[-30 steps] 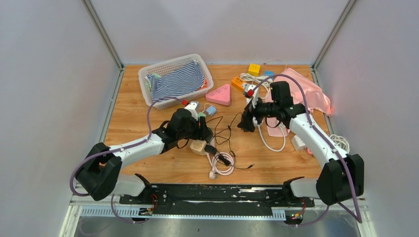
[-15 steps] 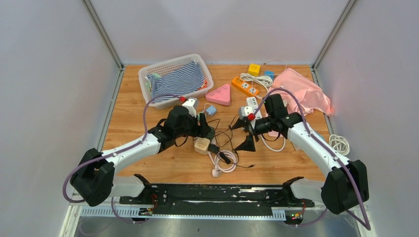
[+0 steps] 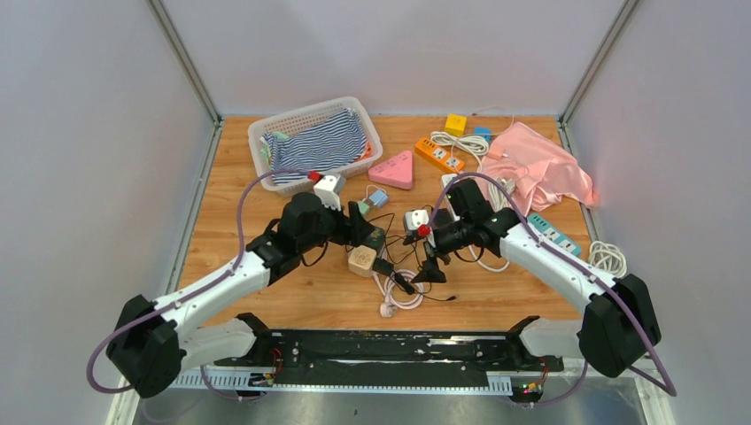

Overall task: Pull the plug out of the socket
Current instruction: Remove the plug from the socket.

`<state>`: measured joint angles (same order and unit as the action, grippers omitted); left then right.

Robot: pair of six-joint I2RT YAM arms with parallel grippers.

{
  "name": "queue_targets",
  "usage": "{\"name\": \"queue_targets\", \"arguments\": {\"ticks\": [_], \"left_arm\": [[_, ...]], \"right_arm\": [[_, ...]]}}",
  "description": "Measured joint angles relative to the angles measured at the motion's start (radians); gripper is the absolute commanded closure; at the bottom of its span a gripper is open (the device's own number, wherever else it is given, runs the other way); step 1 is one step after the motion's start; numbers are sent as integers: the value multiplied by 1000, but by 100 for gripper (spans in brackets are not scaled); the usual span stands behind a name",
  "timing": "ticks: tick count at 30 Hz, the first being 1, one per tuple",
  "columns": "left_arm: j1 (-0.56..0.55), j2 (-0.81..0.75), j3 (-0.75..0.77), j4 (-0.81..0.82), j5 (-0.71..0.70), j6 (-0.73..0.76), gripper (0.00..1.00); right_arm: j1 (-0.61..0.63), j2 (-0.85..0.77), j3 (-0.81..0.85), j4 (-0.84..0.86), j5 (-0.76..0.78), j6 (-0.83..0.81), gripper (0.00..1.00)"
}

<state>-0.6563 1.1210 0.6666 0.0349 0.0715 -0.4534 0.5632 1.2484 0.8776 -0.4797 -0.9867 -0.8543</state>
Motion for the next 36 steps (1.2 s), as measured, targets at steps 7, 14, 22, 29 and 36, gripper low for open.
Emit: {"name": "queue_targets", "arguments": {"ticks": [7, 14, 22, 29, 36], "left_arm": [[0, -258, -145, -3, 14, 29, 17], [0, -468, -278, -5, 11, 19, 15], [0, -554, -389, -5, 14, -37, 15], [0, -599, -450, 5, 14, -99, 15], [-70, -610, -457, 13, -42, -130, 15]], "right_arm": [[75, 39, -17, 87, 132, 73, 14], [111, 79, -54, 190, 243, 171, 27], [155, 125, -65, 256, 316, 247, 15], [188, 132, -65, 269, 322, 317, 11], [200, 148, -65, 270, 333, 362, 11]]}}
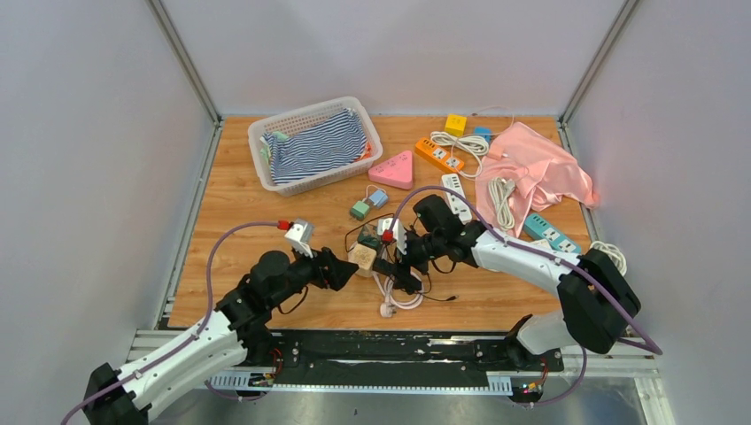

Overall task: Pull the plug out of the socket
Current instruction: Remove the plug from the socket.

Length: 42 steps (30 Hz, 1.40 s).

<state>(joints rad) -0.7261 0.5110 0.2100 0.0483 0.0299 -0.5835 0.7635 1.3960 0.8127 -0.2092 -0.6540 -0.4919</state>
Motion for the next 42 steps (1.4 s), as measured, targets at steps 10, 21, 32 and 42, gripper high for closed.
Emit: {"name": "queue_targets", "arguments": {"ticks": [10, 21, 32, 42], "left_arm": [[-279, -40, -4, 20, -289, 64, 14], [-424, 87, -87, 284, -514, 165, 11], [-429, 115, -118, 329, -608, 58, 8], [-429, 34, -188, 336, -629, -25, 0]], "right_arm": [[1, 11, 3, 0, -2, 14, 16], [10, 26, 2, 43, 60, 55, 18], [67, 124, 10, 116, 214, 156, 30], [120, 141, 10, 154, 334, 159, 37]]}}
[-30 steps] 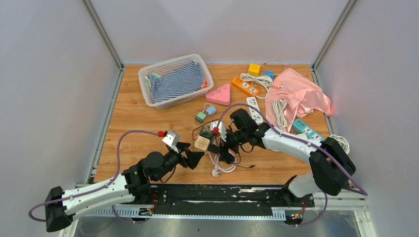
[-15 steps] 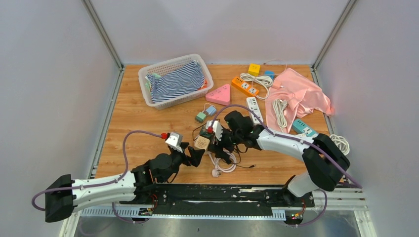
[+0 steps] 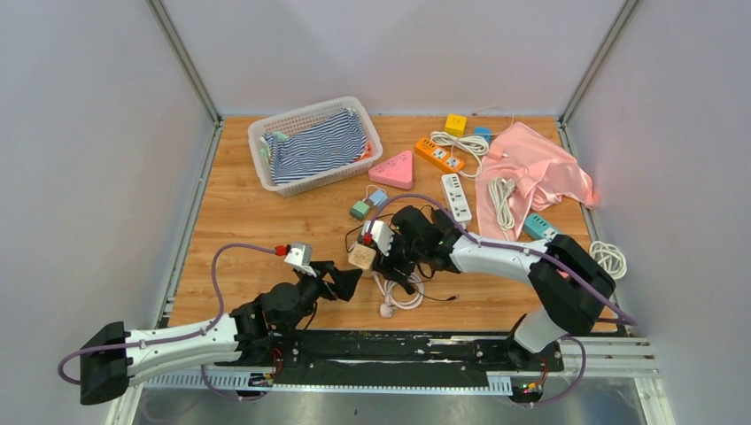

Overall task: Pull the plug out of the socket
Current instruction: Remove the plug from the socket.

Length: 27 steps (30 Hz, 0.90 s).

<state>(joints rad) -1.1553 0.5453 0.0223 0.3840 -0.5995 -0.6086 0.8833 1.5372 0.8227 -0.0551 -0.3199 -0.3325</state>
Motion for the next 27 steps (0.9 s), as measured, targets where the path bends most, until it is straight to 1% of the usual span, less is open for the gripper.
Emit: {"name": "queue_targets", "arguments": {"ticks": [3, 5, 9, 10, 12, 17, 23, 27], "left_arm": [[0, -16, -9, 0, -6, -19, 0], [0, -26, -10, 1, -7, -24, 0], [0, -27, -10, 4, -8, -31, 0], [0, -27, -10, 4, -8, -32, 0], [0, -23, -10, 4, -8, -32, 0], [0, -6, -10, 5, -8, -37, 1], [0, 50, -10, 5, -9, -57, 1], [0, 79, -10, 14, -8, -56, 1]], "right_arm": [[1, 0, 0, 11, 18, 0, 41], [3, 1, 0, 12, 25, -1, 46], [8, 8, 0, 17, 26, -2, 51], [9, 11, 0, 19, 26, -3, 55], [9, 15, 0, 20, 26, -4, 59], [11, 18, 0, 27, 33, -8, 83], [11, 18, 0, 29, 34, -9, 99], [11, 18, 4, 23, 34, -10, 100]]}}
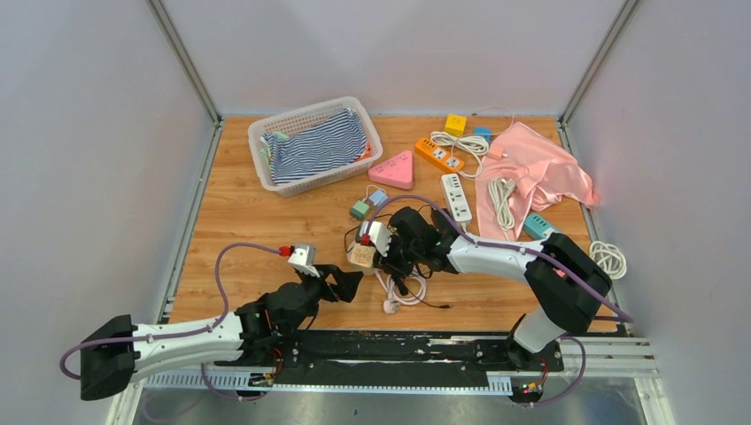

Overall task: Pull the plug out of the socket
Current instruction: Remove the plug from the socket.

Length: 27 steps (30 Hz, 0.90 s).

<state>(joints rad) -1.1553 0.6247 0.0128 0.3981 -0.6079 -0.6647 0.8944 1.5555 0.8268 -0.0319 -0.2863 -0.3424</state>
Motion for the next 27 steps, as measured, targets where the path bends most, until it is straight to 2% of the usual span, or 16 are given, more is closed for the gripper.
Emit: {"name": "queue_targets", "arguments": {"ticks": [9, 21, 27], "left_arm": [[0, 120, 26, 75, 10, 22, 5], [0, 328, 125, 163, 11, 52, 15], [0, 429, 160, 180, -17, 43, 24]], "right_arm": [[0, 2, 16, -27, -2, -2, 100], [0, 4, 18, -30, -2, -2, 100], [0, 5, 21, -34, -3, -2, 100]]}}
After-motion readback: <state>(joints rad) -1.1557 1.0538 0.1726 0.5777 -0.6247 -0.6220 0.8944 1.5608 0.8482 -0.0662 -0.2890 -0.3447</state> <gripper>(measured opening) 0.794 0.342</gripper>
